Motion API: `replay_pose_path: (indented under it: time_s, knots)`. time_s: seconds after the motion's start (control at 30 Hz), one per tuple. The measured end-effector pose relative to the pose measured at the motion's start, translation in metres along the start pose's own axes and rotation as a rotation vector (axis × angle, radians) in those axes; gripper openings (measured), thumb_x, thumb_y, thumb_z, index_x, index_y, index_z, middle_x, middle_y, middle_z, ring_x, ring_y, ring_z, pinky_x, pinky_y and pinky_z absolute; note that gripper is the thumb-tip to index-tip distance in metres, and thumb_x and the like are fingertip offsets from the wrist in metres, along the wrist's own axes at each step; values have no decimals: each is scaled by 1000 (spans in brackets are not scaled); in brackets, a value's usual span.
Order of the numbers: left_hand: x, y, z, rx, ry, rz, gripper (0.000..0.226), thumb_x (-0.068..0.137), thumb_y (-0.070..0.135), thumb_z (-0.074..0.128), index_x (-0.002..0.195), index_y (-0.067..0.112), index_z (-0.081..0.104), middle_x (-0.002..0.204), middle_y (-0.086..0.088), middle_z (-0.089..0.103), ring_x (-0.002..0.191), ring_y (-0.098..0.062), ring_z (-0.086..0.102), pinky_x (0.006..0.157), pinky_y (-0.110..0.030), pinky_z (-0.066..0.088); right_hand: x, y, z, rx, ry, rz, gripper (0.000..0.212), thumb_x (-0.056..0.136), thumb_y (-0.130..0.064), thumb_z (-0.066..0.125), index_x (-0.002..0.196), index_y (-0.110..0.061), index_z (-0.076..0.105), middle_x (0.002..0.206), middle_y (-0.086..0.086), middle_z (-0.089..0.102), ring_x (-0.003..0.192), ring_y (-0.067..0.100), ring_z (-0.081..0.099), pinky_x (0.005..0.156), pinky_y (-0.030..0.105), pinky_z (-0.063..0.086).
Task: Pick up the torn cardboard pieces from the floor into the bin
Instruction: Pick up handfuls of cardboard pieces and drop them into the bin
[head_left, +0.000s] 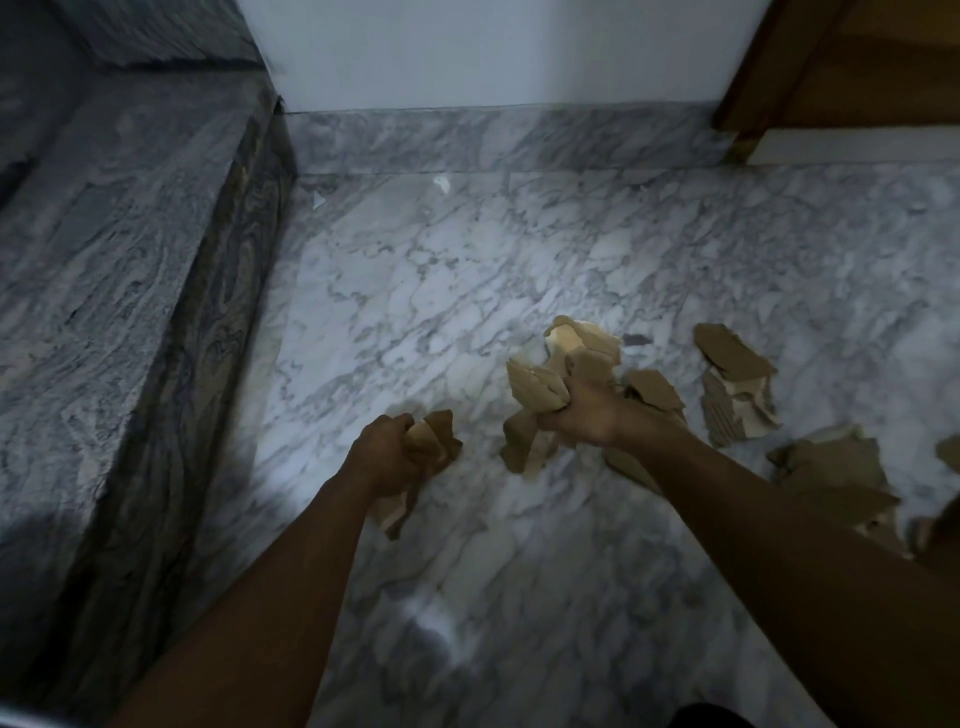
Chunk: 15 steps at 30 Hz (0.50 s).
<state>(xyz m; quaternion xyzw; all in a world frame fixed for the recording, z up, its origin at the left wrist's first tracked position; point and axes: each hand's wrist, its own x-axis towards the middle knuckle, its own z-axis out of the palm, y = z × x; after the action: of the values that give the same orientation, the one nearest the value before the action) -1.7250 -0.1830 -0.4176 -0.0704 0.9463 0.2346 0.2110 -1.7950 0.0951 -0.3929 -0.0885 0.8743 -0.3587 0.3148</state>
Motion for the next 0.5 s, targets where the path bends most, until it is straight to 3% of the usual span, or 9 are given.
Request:
replay_pose_path:
  time_s: [0.07,0.13,0.17,0.27,0.37,0.5]
  knots:
    - [1,0,0,9,-4,-2,29,73,25,77,95,18,60,98,-5,62,90,-26,60,67,-30,45,-4,-3,4,-81,-123,48,30,79,-44,72,93,-18,69,85,-4,69,80,16,69,73,35,59]
    - [1,0,2,14,5,-1,26,73,25,77,91,18,59,95,-5,61,87,-25,59,65,-29,42,-2,2,23,-270,-126,107,57,79,-50,72,120,-11,61,110,5,66,98,23,66,76,33,52]
    - [1,-1,3,9,10,3,26,72,25,77,89,19,58,94,-5,61,86,-25,59,64,-28,41,0,7,37,-352,-86,135,60,81,-47,73,125,-10,55,118,10,61,110,30,59,79,33,46]
    - [2,-3,6,1,18,16,26,73,25,77,90,19,59,94,-5,60,85,-24,58,65,-29,43,-2,10,73,-366,85,220,64,78,-40,75,125,-11,44,130,20,43,123,41,41,85,40,40]
    - [4,-4,6,24,10,24,27,74,26,76,94,16,61,97,-8,60,86,-27,59,69,-35,50,4,8,80,-244,192,276,72,80,-31,75,135,-10,34,130,18,44,118,42,48,84,40,41]
    - [5,-2,3,27,-17,25,29,73,26,77,95,18,60,101,-9,58,87,-26,57,71,-36,51,12,4,78,-296,183,242,42,88,-24,66,121,-7,48,122,16,56,111,34,56,75,31,37]
